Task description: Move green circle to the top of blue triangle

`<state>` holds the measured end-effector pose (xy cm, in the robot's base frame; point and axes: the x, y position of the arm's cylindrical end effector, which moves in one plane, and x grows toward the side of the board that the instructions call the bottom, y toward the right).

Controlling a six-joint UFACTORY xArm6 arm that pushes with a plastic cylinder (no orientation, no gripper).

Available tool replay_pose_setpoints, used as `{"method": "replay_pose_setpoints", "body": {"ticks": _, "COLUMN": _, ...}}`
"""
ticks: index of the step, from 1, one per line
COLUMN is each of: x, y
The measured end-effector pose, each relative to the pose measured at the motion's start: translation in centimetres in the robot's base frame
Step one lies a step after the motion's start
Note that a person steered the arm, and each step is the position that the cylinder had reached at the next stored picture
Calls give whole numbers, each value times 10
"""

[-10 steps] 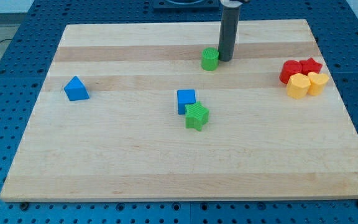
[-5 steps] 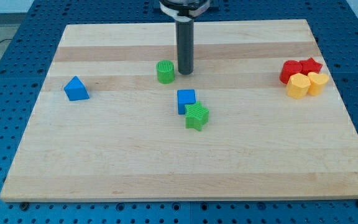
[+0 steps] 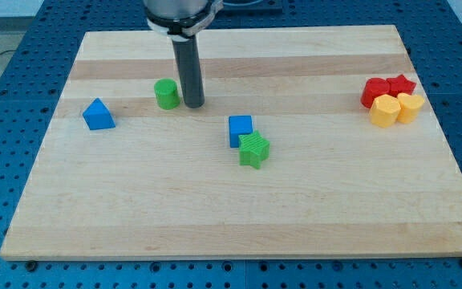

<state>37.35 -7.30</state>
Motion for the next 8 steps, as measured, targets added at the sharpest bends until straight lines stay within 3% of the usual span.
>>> {"method": "replay_pose_setpoints", "body": {"ticks": 3, "x": 11, "y": -97}}
{"method": "replay_pose_setpoints", "body": {"ticks": 5, "x": -28, "y": -63}}
{"method": "replay_pose_setpoints", "body": {"ticks": 8, "x": -3, "y": -133}}
